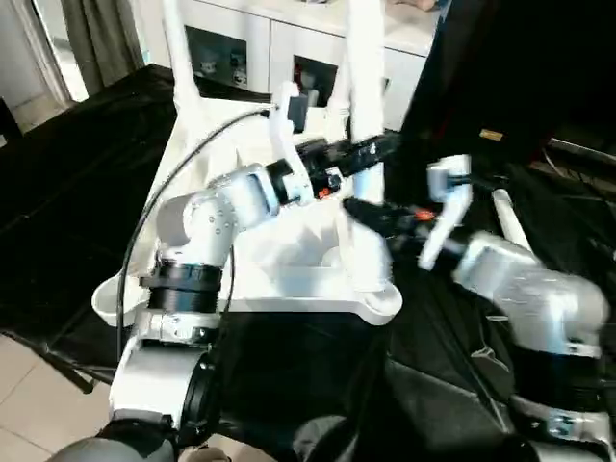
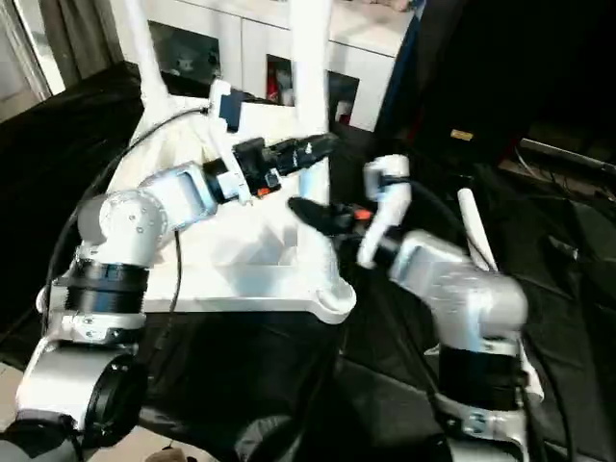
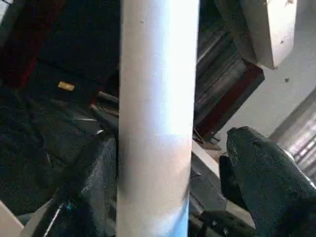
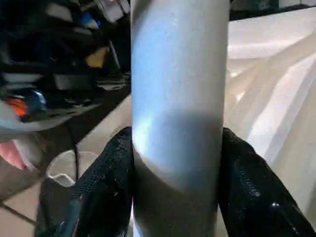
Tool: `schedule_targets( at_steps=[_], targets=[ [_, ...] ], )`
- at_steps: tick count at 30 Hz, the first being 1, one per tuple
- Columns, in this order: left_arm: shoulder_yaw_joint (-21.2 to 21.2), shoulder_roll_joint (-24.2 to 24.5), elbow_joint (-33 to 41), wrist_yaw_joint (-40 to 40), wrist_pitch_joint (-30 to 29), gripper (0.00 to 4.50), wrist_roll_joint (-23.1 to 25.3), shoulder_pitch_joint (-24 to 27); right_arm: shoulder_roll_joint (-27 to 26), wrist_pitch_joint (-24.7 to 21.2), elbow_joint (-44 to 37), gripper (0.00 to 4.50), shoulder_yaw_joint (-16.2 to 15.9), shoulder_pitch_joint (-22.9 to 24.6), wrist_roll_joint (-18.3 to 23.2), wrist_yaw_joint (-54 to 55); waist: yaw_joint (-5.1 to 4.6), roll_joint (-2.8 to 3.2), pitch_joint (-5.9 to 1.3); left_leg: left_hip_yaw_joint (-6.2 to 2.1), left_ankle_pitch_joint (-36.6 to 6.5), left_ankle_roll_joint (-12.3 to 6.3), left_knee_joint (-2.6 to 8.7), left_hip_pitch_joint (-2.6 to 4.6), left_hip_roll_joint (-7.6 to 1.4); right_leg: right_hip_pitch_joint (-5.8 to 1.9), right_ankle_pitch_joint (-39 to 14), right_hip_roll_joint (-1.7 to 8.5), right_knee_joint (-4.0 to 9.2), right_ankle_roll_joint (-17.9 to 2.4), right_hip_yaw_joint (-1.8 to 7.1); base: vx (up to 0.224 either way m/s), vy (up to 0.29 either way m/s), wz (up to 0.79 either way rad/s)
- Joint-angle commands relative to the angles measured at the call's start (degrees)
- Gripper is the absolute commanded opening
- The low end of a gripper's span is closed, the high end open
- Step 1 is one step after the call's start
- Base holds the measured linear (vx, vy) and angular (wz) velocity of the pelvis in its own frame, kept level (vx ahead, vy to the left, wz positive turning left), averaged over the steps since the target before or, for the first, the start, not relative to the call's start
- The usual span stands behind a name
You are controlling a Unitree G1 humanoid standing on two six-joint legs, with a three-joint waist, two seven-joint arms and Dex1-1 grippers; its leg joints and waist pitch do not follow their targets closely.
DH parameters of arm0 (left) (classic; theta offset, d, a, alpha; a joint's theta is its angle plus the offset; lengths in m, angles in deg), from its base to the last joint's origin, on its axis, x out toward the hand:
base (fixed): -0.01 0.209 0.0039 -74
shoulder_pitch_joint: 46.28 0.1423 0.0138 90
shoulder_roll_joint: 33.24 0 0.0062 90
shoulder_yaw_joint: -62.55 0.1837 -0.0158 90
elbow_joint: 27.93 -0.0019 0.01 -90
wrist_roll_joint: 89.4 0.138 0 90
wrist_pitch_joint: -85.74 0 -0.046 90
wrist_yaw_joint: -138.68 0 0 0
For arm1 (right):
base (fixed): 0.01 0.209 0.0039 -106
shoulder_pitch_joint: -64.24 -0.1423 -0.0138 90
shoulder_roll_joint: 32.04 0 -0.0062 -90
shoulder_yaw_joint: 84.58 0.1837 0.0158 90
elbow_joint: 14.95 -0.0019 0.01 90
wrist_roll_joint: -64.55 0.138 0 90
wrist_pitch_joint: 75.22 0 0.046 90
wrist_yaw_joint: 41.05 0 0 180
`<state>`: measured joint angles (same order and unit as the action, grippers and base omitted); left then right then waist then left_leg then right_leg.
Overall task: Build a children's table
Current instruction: Pick table leg
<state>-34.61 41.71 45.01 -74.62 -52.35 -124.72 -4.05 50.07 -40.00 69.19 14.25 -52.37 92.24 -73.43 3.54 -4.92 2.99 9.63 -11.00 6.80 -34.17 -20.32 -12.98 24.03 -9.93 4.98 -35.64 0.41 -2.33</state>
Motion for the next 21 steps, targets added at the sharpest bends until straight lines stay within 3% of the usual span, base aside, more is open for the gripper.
schedule_targets(
  at_steps=[1, 6, 11, 15, 21],
  targets=[
    [0.89, -2.32, 1.61, 1.58, 1.06, 3.31, -0.83, -0.5, 0.17, 1.07, 0.37, 1.85, -1.9, -0.08, -3.3, 3.38, 0.0, 0.69, -3.84, 0.93, -5.82, 1.27, 3.87, -0.11, 0.72, -3.59, -8.91, 1.23, 4.11, -9.14, 1.4, 0.0, 0.0, 0.0],
    [-1.0, -4.15, -2.35, 8.24, 5.96, 2.93, 3.25, -1.9, -1.16, 4.84, -0.72, 1.85, -6.46, -0.77, -7.5, 7.81, -0.27, 0.43, -4.0, 0.92, -4.65, 0.95, 3.84, -0.19, 0.87, -3.87, -6.4, 1.08, 4.05, -8.75, 1.45, 0.0, 0.0, 0.0],
    [3.21, -1.82, -3.63, 11.14, 12.02, 2.51, 10.88, -1.87, -3.3, 6.26, -0.33, 1.84, -6.78, -2.96, -8.95, 11.36, -0.59, 0.47, -4.06, 0.83, -4.3, 0.52, 3.94, -0.08, 0.77, -3.8, -5.18, 1.08, 3.92, -8.07, 1.48, 0.0, 0.0, 0.0],
    [5.5, 0.07, -3.02, 11.96, 13.62, 2.29, 13.87, -1.51, -3.13, 7.09, 0.27, 1.84, -7.2, -4.03, -9.46, 12.34, -0.55, 0.5, -4.06, 0.98, -3.06, 0.66, 3.84, -0.01, 0.83, -3.83, -1.82, 1.02, 3.54, -9.1, 1.55, 0.0, 0.0, 0.0],
    [6.38, 0.79, -3.91, 14.68, 16.39, 1.98, 17.65, -1.53, -3.36, 7.59, 0.42, 1.84, -7.35, -4.62, -10.16, 13.45, -0.46, 0.53, -3.97, 1.05, -4.01, 0.87, 3.88, 0.01, 0.87, -3.88, -2.78, 1.07, 3.62, -9.4, 1.63, 0.0, 0.0, 0.0]
  ],
)
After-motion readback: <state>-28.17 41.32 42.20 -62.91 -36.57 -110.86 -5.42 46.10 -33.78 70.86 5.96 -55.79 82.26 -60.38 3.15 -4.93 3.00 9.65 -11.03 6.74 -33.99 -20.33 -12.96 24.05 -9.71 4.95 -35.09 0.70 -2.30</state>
